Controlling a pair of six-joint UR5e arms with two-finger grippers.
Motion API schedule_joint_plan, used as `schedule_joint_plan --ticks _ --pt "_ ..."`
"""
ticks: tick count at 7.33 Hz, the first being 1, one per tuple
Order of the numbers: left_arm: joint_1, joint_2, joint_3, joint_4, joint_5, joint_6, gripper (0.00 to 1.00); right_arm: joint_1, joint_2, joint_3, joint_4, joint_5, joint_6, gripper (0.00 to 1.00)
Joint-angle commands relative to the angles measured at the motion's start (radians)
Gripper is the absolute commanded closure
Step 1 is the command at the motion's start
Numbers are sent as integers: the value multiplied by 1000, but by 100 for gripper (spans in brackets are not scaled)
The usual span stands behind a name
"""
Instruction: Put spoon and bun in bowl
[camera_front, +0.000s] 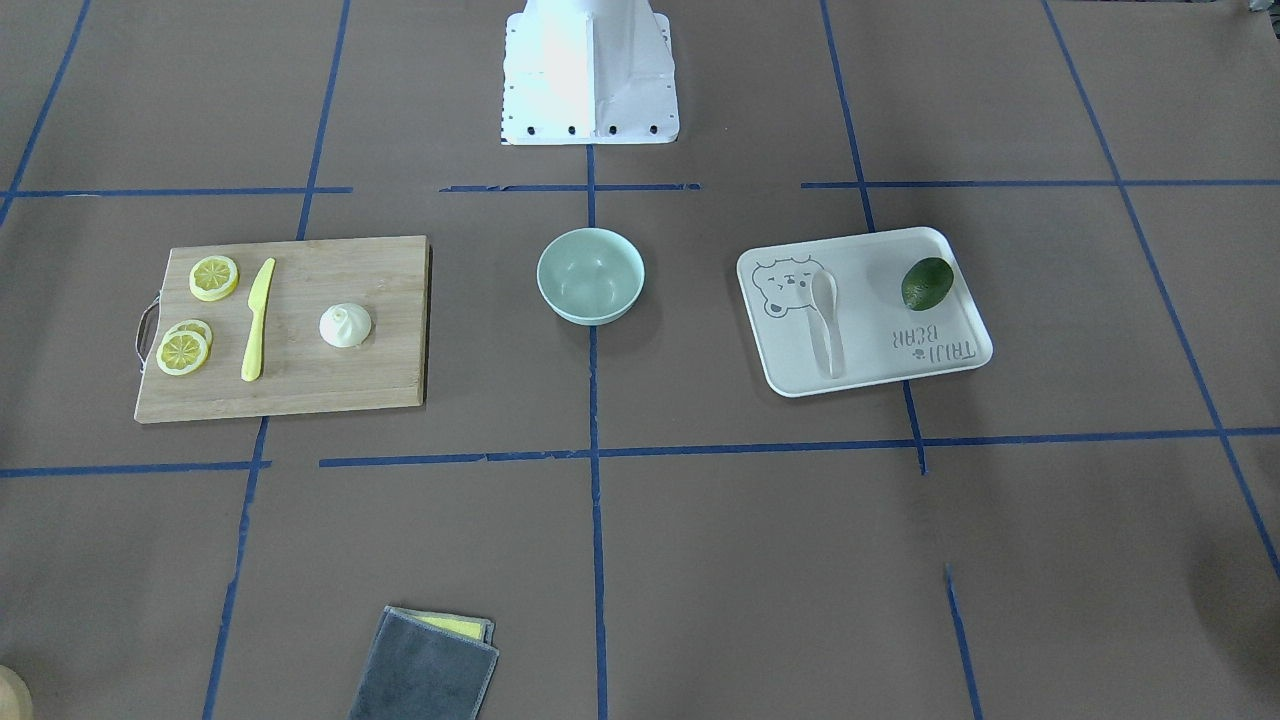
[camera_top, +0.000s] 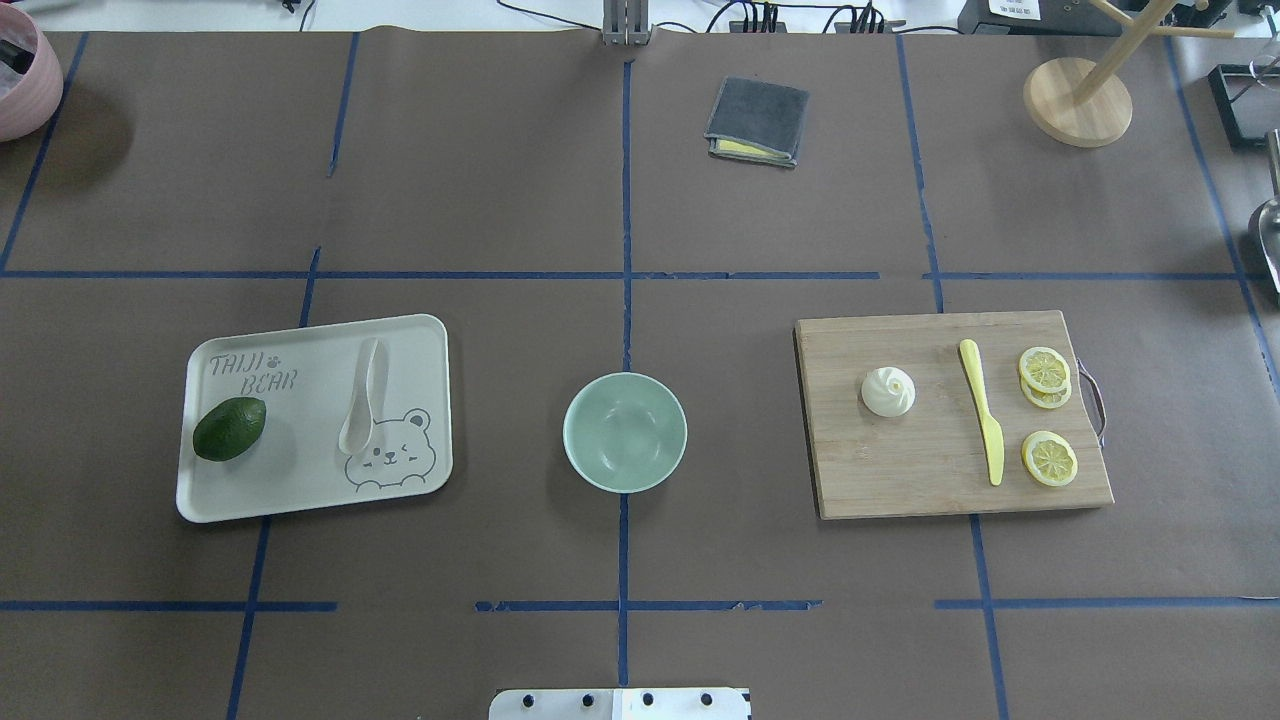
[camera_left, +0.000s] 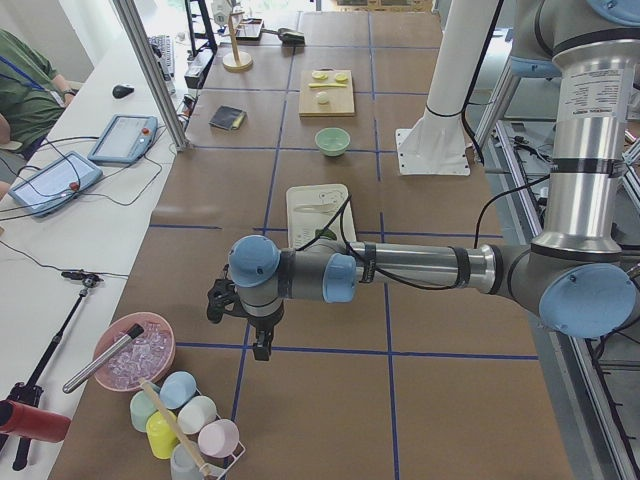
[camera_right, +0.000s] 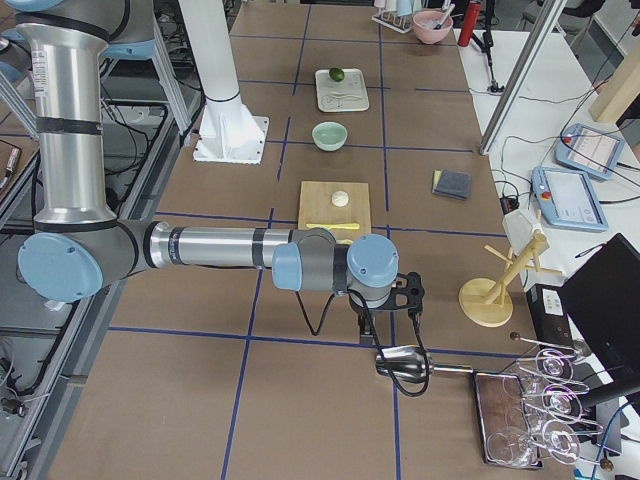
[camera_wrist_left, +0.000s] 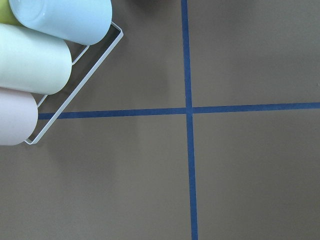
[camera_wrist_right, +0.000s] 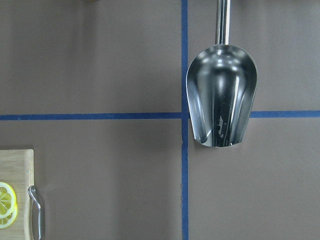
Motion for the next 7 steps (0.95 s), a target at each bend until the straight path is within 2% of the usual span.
schedule_joint_plan --ticks 1,4,7 --pt "0 0 -3 -1 3 0 0 0 -2 0 3 -5 0 0" --pt "15 -23 -118 -11 11 -8 0 0 1 5 3 -6 0 0" --pt "219 -76 -264 -17 11 -278 0 -3 11 14 12 0 0 0"
